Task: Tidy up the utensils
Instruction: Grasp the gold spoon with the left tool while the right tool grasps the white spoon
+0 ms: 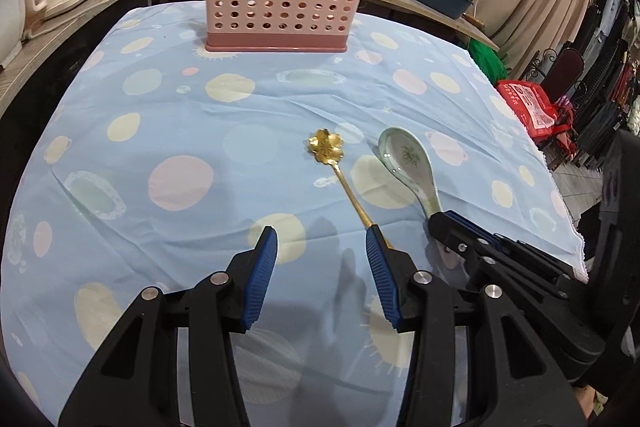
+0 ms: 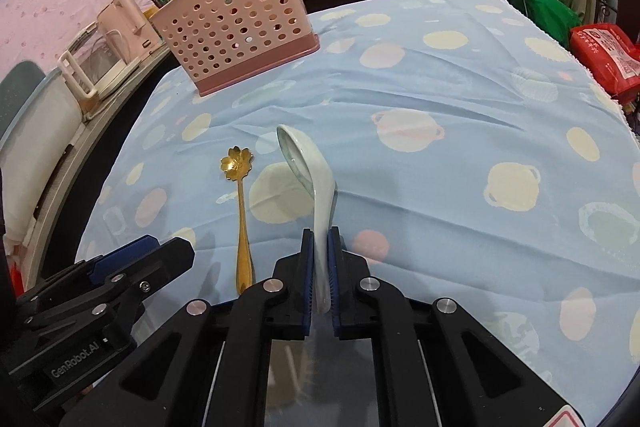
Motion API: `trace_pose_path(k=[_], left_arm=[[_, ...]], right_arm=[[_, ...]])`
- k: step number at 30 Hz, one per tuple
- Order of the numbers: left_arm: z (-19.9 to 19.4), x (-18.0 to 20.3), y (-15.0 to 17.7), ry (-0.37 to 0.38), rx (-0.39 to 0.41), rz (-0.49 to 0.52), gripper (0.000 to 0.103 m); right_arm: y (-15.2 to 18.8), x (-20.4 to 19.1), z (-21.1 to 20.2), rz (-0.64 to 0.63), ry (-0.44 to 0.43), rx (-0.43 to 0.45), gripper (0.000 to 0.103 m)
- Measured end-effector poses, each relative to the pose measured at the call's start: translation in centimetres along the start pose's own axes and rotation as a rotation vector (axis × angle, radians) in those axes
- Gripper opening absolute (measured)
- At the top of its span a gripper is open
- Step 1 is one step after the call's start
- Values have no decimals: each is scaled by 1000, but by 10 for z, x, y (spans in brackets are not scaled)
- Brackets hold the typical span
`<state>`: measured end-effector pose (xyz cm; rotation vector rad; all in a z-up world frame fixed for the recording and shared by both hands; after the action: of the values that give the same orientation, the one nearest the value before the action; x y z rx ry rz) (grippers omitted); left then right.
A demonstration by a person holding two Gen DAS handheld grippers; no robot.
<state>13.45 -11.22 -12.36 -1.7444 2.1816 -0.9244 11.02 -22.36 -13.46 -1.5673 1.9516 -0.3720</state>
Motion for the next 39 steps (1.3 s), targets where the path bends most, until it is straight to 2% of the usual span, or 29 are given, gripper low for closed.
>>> trace_pose_path(k=[7,11,13,17,23,39], left_arm=[[24,22,3,30,-45,8,45],[28,27,3,7,-29,36,44],[27,27,4,2,-25,46,39],[24,26,11,8,-25,73,12],[15,21,16,28,-26,73,3],[-37,-3,-11,21,85,22,0]], right_arm=[[4,20,-14,45,4,-10,7],[6,21,-15,52,-6,-15,7],[6,20,-15,52,-13,-17,7],[8,16,-15,46,-22,-21,7],[10,14,-17,47,-33,-22,7],[0,-6,-40,24,-70,27,7]])
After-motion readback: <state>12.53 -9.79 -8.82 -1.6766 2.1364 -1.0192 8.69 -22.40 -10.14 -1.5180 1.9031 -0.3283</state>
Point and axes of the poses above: each gripper's, at about its wrist camera, not at the fingertips, and z roughly the way its jaws point, x to its right, y to its underside, the point moved 9 cm from there along z, roughly the way its jaws point
